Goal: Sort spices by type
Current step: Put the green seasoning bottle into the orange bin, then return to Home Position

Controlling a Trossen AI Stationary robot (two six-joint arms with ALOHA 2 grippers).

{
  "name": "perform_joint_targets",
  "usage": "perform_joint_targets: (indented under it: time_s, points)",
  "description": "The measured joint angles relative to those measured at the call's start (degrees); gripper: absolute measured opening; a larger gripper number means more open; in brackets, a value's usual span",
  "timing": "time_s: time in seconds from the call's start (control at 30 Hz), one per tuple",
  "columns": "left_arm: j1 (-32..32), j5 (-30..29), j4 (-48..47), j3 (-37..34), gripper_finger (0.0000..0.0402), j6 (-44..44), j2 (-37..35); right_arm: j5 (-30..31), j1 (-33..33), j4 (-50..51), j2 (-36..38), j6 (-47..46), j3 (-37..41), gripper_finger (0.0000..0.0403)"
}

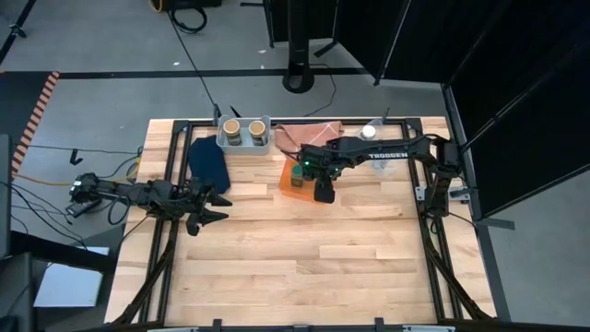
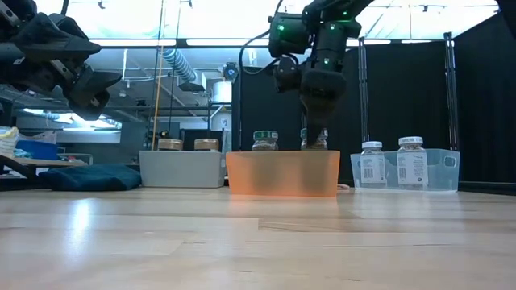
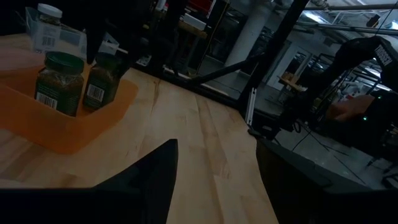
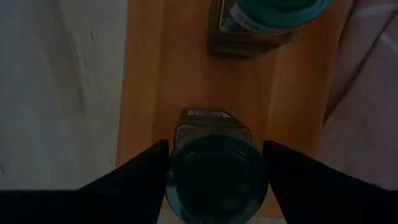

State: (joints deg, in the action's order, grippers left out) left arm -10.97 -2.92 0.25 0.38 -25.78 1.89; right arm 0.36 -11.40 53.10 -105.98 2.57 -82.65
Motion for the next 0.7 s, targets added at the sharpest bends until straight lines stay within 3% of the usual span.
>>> perform_joint_targets:
  time_s: [0.43,0.7]
  points:
    - [0.01,-0.02,0.13,0.00,0.0224,-0.10,0.00,-0.01,0.00,0.38,0.03,-0.05,-0.06,0.0330]
    - [-0.01,-0.06,0.17,0.00,0.0224,-0.28,0.00,1.68,-0.07,2.27,0.10,-0.61,-3.57,0.0346]
